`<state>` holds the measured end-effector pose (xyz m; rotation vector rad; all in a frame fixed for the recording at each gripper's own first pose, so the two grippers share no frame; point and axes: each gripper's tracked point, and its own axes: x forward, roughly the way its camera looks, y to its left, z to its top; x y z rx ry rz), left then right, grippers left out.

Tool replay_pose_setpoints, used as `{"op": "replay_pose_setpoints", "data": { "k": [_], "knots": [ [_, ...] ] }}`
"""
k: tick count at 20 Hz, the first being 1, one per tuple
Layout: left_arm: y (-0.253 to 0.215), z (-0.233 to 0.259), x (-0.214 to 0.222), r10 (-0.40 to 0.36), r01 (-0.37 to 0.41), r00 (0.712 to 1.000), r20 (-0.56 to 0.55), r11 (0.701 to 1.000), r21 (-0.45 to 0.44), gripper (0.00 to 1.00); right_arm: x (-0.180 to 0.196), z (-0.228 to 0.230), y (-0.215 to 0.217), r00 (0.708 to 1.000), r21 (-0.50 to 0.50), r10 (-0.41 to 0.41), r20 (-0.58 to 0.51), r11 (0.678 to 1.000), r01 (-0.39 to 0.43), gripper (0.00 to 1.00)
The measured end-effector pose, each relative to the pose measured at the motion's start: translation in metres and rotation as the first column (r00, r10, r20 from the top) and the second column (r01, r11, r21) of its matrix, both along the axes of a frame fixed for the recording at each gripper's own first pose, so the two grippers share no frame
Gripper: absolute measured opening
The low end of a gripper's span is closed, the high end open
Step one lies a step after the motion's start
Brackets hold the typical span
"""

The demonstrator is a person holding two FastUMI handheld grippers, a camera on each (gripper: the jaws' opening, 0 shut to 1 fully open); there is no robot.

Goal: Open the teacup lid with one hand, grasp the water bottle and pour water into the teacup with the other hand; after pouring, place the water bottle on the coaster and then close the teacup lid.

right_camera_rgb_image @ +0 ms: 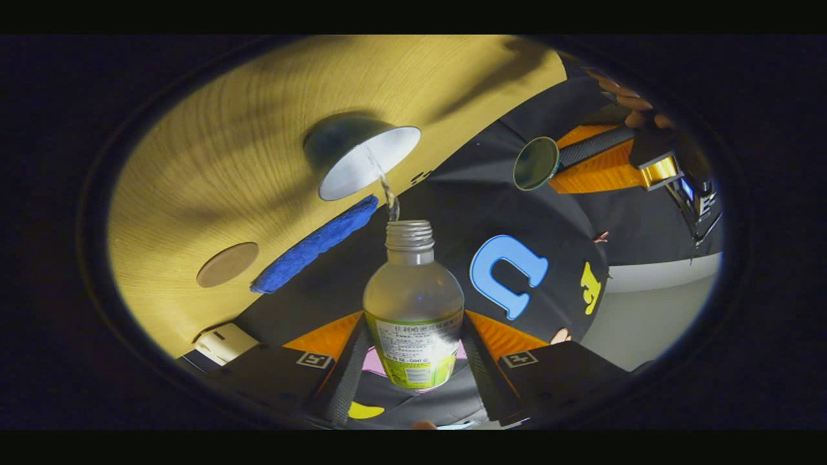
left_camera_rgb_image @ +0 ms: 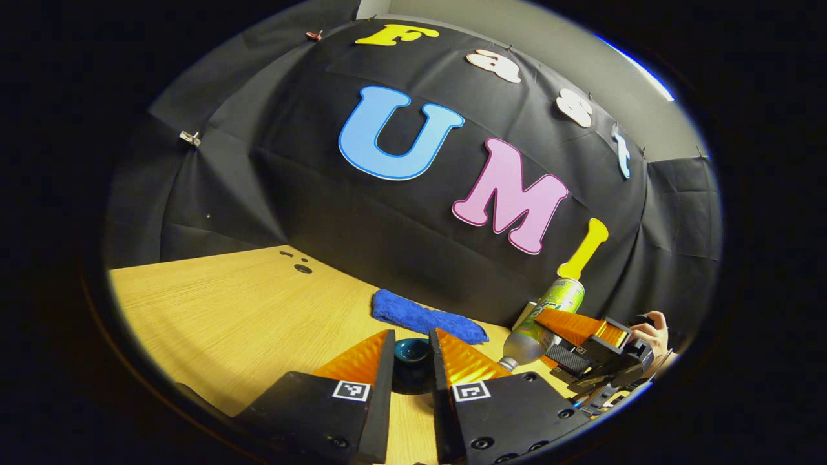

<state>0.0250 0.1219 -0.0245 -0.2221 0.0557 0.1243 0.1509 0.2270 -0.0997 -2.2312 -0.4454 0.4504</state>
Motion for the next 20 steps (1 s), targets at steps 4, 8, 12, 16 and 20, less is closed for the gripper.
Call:
{"op": "replay_pose_setpoints", "data": {
  "k": [4,8,12,16,20],
  "knots": [
    [0.000,0.000,-0.001,0.001,-0.001,1.000,-0.001,1.000,-0.002,0.32,-0.002,0.000,-0.001,1.000,0.011,0.007,0.009,1.000,-0.007,0.79],
    [0.002,-0.001,0.000,0.004,-0.004,1.000,-0.003,1.000,-0.006,0.32,-0.003,0.005,0.002,1.000,-0.006,0.017,0.022,1.000,-0.017,0.79],
    [0.001,-0.002,0.000,0.001,-0.001,1.000,-0.008,1.000,-0.012,0.32,-0.003,0.004,0.003,1.000,-0.002,0.018,0.019,1.000,-0.018,0.79],
    [0.001,0.000,-0.001,0.002,-0.002,1.000,-0.007,1.000,-0.009,0.32,-0.003,0.006,0.002,1.000,0.005,0.018,0.019,1.000,-0.018,0.79],
    [0.002,-0.001,-0.001,0.005,-0.005,1.000,-0.004,1.000,-0.014,0.32,-0.002,-0.014,-0.021,0.985,0.171,-0.094,-0.143,0.978,0.118,0.79]
  ]
}}
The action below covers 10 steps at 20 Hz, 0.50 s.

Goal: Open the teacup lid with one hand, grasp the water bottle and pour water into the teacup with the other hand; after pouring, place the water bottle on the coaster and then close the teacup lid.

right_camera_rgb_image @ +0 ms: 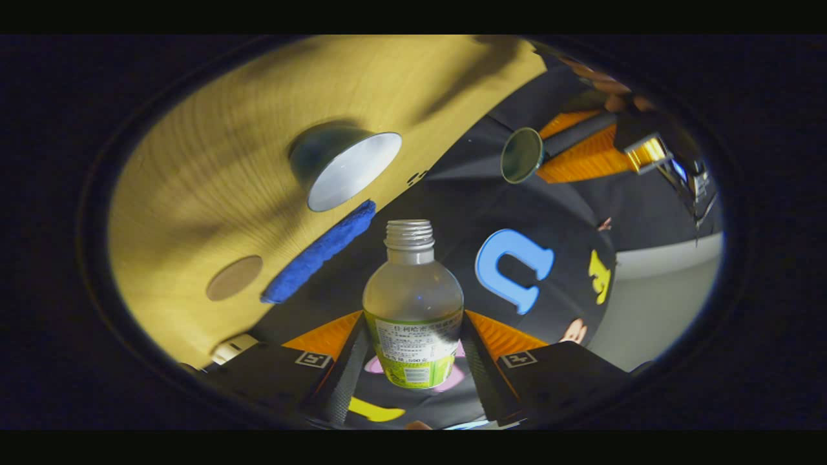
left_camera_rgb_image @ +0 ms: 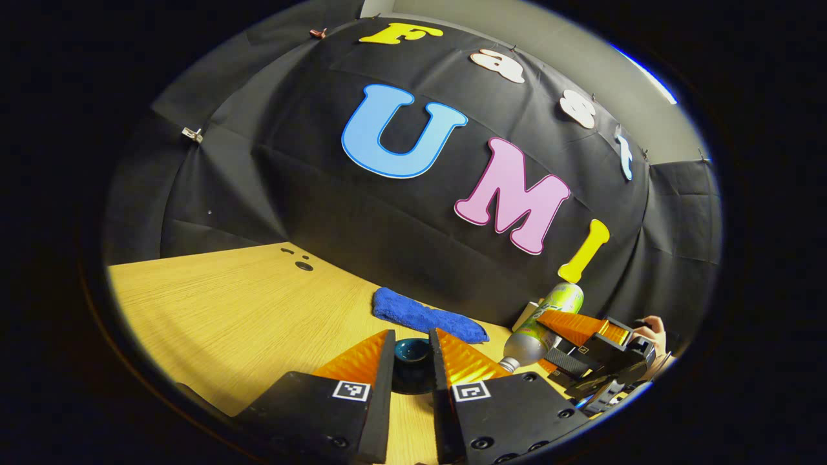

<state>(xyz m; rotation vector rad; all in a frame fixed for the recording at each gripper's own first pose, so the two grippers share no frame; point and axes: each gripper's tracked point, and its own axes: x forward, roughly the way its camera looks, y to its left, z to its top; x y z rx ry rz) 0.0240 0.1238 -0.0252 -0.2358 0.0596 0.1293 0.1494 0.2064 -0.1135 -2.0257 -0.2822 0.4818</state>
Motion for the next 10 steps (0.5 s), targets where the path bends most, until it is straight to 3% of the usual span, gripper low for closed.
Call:
{"op": "replay_pose_setpoints", "data": {
  "k": [2,5,8,10],
  "knots": [
    [0.003,0.001,0.000,0.009,-0.009,1.000,0.001,1.000,0.001,0.32,-0.002,-0.018,-0.017,0.987,0.158,-0.093,-0.129,0.981,0.113,0.79],
    [0.003,0.000,0.000,0.011,-0.011,1.000,-0.003,1.000,-0.006,0.32,-0.009,-0.042,-0.028,0.936,0.326,-0.175,-0.305,0.905,0.275,0.82],
    [0.002,-0.001,0.000,0.011,-0.011,1.000,-0.003,1.000,-0.008,0.32,-0.015,-0.060,-0.033,0.843,0.448,-0.206,-0.498,0.771,0.453,0.80],
    [0.001,-0.001,0.000,0.008,-0.008,1.000,-0.003,1.000,-0.010,0.32,-0.017,-0.063,-0.032,0.770,0.528,-0.172,-0.614,0.636,0.563,0.80]
  ]
}}
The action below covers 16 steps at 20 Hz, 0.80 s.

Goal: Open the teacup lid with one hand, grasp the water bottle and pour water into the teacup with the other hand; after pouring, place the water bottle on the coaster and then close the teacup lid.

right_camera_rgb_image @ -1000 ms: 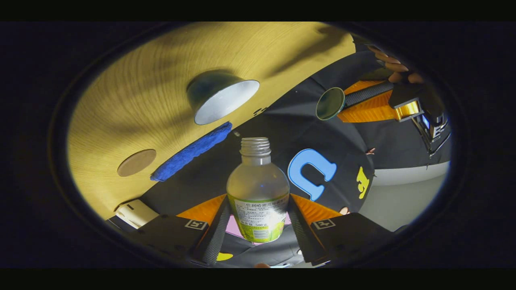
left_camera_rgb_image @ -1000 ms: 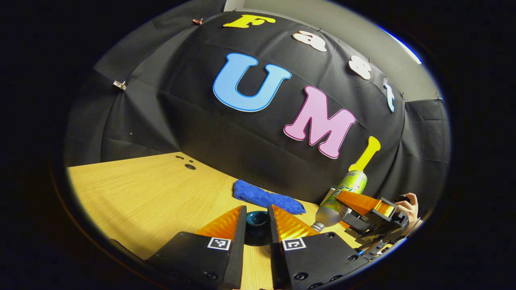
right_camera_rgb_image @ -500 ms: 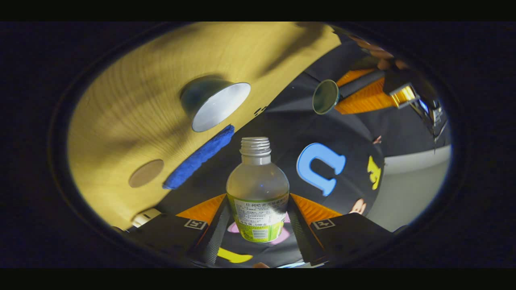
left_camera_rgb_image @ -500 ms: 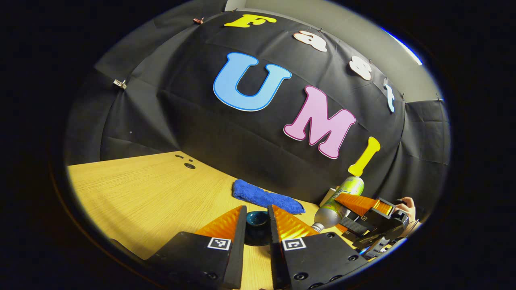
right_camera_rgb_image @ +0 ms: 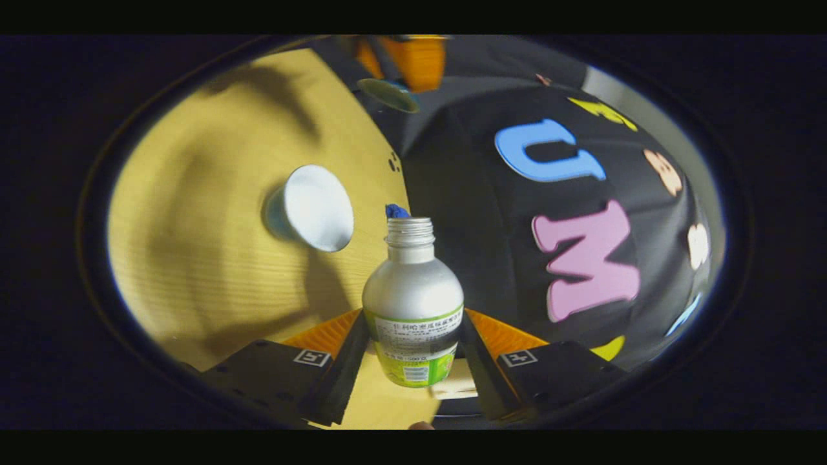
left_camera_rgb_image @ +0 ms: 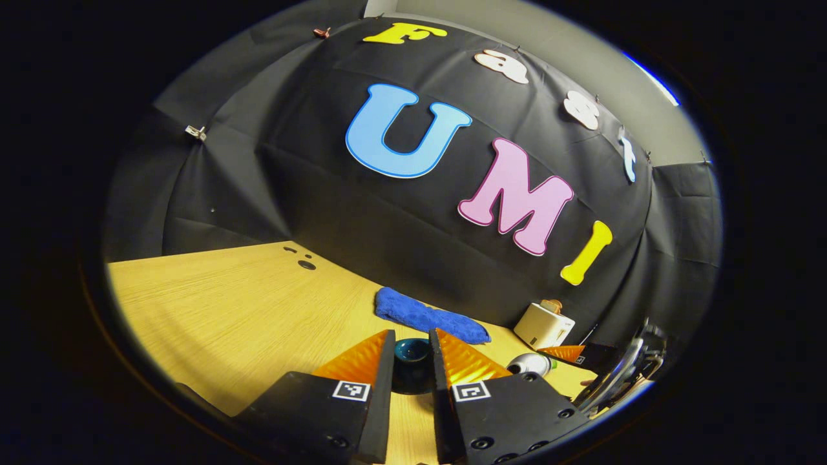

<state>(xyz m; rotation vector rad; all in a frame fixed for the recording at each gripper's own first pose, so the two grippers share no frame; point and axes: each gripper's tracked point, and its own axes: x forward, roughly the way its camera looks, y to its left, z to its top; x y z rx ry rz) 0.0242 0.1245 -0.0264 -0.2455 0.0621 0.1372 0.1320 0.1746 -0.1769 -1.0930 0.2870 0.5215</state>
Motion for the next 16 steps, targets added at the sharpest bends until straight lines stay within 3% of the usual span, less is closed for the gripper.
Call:
{"op": "replay_pose_setpoints", "data": {
  "k": [2,3,6,7,9,12,16],
  "knots": [
    [-0.002,-0.002,0.002,-0.005,0.005,1.000,-0.002,1.000,-0.004,0.32,0.001,0.006,0.002,0.994,0.218,-0.068,-0.091,0.972,0.086,0.80],
    [-0.002,-0.003,0.002,-0.006,0.006,1.000,-0.007,1.000,-0.005,0.32,0.002,0.013,0.006,0.987,0.335,-0.086,-0.137,0.933,0.128,0.80],
    [-0.005,-0.005,0.004,-0.010,0.010,1.000,-0.012,1.000,-0.002,0.32,0.001,0.039,0.010,0.963,0.633,-0.072,-0.261,0.740,0.227,0.80],
    [-0.005,-0.005,0.003,-0.012,0.012,1.000,-0.012,1.000,-0.002,0.32,0.001,0.048,0.004,0.956,0.689,-0.073,-0.283,0.678,0.256,0.80],
    [-0.006,-0.005,0.004,-0.013,0.013,1.000,-0.013,1.000,-0.002,0.32,0.003,0.053,-0.006,0.947,0.743,-0.105,-0.304,0.596,0.304,0.80],
    [-0.006,-0.008,0.005,-0.014,0.013,1.000,-0.018,1.000,-0.004,0.32,0.008,0.051,-0.006,0.938,0.778,-0.120,-0.326,0.529,0.338,0.80],
    [-0.005,-0.011,0.006,-0.013,0.013,1.000,-0.023,1.000,-0.007,0.32,0.024,0.032,-0.017,0.926,0.770,-0.167,-0.339,0.517,0.375,0.80]
  ]
}}
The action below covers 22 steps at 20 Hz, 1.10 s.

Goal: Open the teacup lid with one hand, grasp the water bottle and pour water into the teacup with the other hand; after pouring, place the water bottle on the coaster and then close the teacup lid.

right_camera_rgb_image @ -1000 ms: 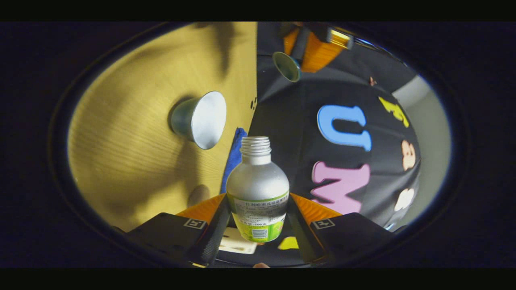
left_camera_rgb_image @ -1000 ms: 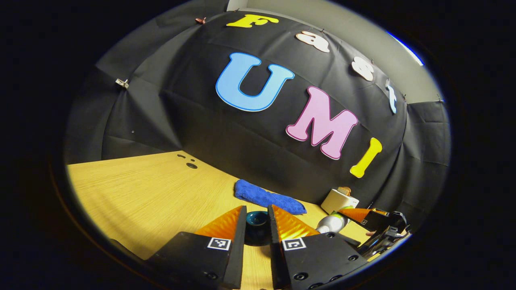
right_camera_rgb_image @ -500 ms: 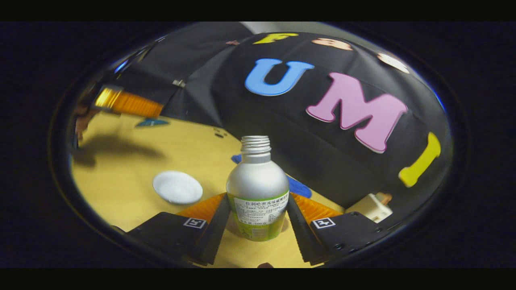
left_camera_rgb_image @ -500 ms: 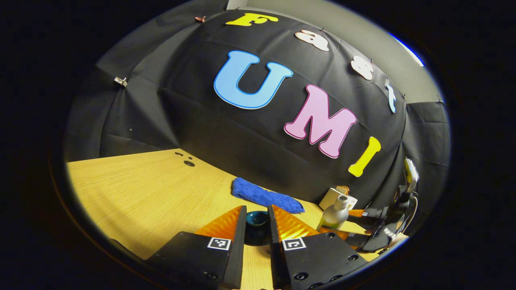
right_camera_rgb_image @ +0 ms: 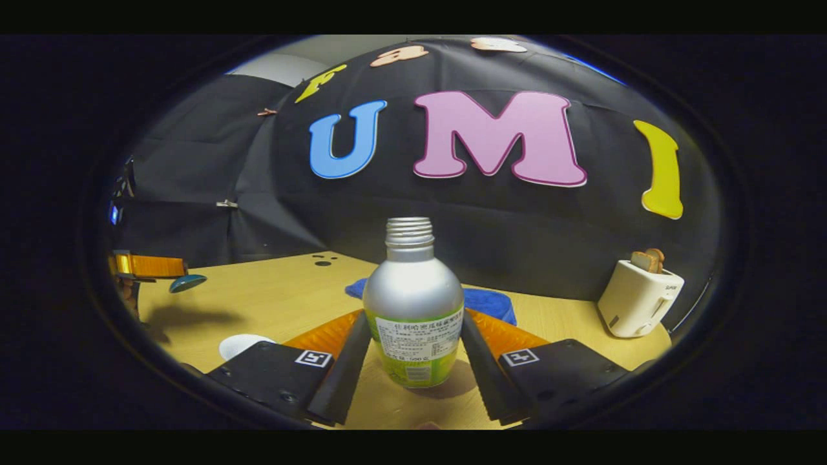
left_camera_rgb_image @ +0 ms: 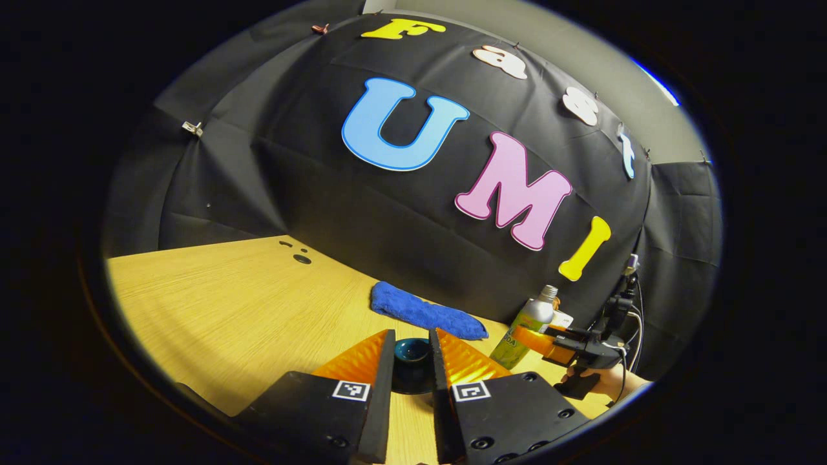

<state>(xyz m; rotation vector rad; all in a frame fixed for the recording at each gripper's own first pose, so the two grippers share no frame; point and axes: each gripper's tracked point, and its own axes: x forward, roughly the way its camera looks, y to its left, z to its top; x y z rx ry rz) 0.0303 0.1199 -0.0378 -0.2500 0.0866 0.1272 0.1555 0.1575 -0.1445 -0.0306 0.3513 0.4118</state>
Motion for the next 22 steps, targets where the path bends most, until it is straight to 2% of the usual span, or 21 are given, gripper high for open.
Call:
{"op": "replay_pose_setpoints", "data": {
  "k": [2,3,5,6,8,9,11,12,13,14,16,17,18,19,20,22],
  "knots": [
    [0.001,0.001,-0.001,0.002,-0.002,1.000,0.002,1.000,-0.001,0.32,0.005,-0.007,-0.006,1.000,0.001,-0.022,0.005,1.000,0.022,0.80],
    [0.002,0.001,0.000,0.004,-0.004,1.000,0.002,1.000,-0.001,0.35,0.007,-0.011,-0.010,0.999,0.009,-0.033,0.000,0.999,0.033,0.80],
    [0.002,0.001,-0.001,0.005,-0.005,1.000,0.001,1.000,-0.002,0.32,0.010,-0.017,-0.014,0.998,0.019,-0.059,-0.016,0.998,0.059,0.80],
    [0.001,0.000,-0.001,0.004,-0.004,1.000,0.000,1.000,-0.002,0.35,0.011,-0.019,-0.015,0.998,0.027,-0.066,-0.024,0.997,0.066,0.80],
    [0.002,0.001,-0.001,0.004,-0.004,1.000,0.002,1.000,-0.001,0.32,0.013,-0.026,-0.019,0.996,0.041,-0.081,-0.042,0.996,0.083,0.80],
    [0.002,0.001,-0.001,0.004,-0.004,1.000,0.003,1.000,0.000,0.35,0.015,-0.029,-0.021,0.995,0.045,-0.085,-0.050,0.995,0.087,0.80],
    [0.002,0.001,0.000,0.003,-0.003,1.000,0.001,1.000,-0.003,0.35,0.014,-0.034,-0.024,0.994,0.037,-0.096,-0.059,0.994,0.098,0.80],
    [0.001,-0.001,-0.001,0.002,-0.002,1.000,0.000,1.000,-0.005,0.32,0.013,-0.035,-0.025,0.993,0.032,-0.102,-0.063,0.994,0.105,0.80],
    [0.002,0.000,-0.001,0.002,-0.002,1.000,-0.001,1.000,-0.006,0.35,0.012,-0.038,-0.026,0.991,0.028,-0.110,-0.071,0.993,0.112,0.80],
    [0.002,-0.001,-0.001,0.003,-0.003,1.000,0.000,1.000,-0.005,0.32,0.012,-0.037,-0.028,0.990,0.040,-0.118,-0.073,0.992,0.121,0.80],
    [0.003,0.000,-0.001,0.005,-0.005,1.000,0.003,1.000,-0.003,0.32,0.012,-0.040,-0.030,0.988,0.057,-0.128,-0.082,0.989,0.133,0.81],
    [0.003,0.001,-0.001,0.006,-0.006,1.000,0.004,1.000,-0.003,0.32,0.012,-0.043,-0.033,0.987,0.055,-0.134,-0.089,0.989,0.139,0.78],
    [0.002,0.000,-0.001,0.005,-0.005,1.000,0.003,1.000,-0.003,0.32,0.012,-0.045,-0.035,0.985,0.056,-0.139,-0.101,0.988,0.145,0.83],
    [0.002,0.000,-0.001,0.003,-0.003,1.000,0.002,1.000,-0.004,0.32,0.009,-0.048,-0.037,0.983,0.065,-0.142,-0.114,0.987,0.150,0.83],
    [0.001,-0.001,-0.001,0.003,-0.003,1.000,0.003,1.000,-0.005,0.32,0.007,-0.048,-0.036,0.982,0.079,-0.143,-0.123,0.985,0.153,0.92],
    [-0.002,0.000,0.000,-0.004,0.004,1.000,0.004,1.000,-0.008,0.32,0.004,-0.047,-0.038,0.979,0.105,-0.146,-0.141,0.981,0.161,0.98]
  ]
}}
